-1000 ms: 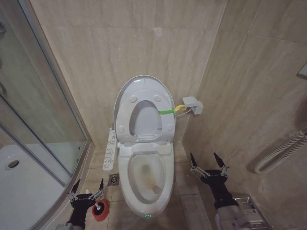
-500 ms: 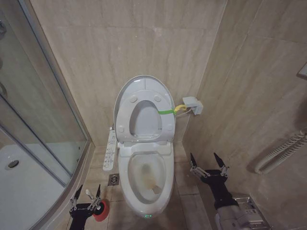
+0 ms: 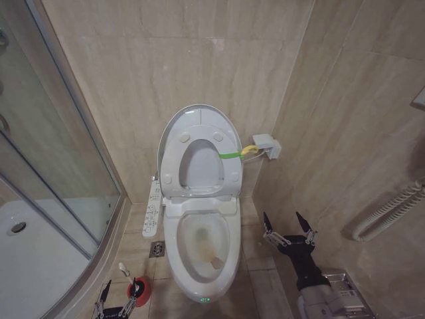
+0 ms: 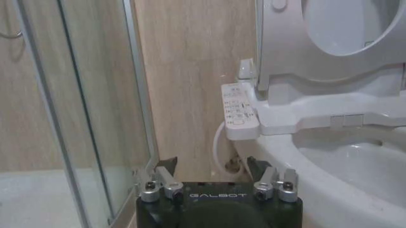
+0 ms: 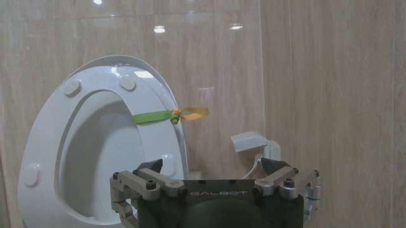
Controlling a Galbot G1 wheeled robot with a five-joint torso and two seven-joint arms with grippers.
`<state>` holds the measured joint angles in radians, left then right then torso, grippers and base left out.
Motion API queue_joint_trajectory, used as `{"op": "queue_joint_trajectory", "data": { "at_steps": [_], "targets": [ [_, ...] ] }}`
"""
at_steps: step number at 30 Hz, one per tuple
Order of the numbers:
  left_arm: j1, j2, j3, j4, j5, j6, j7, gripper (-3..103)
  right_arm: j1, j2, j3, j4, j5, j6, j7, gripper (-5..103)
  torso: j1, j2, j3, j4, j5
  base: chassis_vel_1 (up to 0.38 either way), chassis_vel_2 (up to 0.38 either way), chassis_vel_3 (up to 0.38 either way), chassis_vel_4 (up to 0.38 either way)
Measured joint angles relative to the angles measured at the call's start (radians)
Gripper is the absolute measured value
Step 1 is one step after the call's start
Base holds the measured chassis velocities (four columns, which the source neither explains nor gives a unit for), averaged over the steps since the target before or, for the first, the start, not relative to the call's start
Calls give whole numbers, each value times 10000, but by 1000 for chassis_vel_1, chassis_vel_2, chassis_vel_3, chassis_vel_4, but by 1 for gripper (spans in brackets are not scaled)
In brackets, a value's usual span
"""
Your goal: Open the toilet lid, clean the toilet bowl with a toilet brush, close the toilet lid, and flush.
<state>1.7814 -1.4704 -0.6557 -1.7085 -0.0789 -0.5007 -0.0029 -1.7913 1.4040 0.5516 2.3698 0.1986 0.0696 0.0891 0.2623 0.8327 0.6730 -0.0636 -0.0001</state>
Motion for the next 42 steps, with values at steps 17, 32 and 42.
{"op": "queue_joint_trajectory", "data": {
  "at_steps": [17,32,42],
  "targets": [
    [-471,-281,-111,2846,-237,-1086,-56,66,0,0,0,0,0,0,0,100,0,0,0,0,0,0,0,0,0],
    [-1857,392,-540,4930,-374,-2132,219,84,0,0,0,1,0,0,0,100,1,-1,2,2,-1,0,0,0,0],
    [-2218,558,-557,5339,-539,-2571,736,84,0,0,0,0,0,0,0,100,1,0,1,0,-1,0,0,0,0]
  ]
}}
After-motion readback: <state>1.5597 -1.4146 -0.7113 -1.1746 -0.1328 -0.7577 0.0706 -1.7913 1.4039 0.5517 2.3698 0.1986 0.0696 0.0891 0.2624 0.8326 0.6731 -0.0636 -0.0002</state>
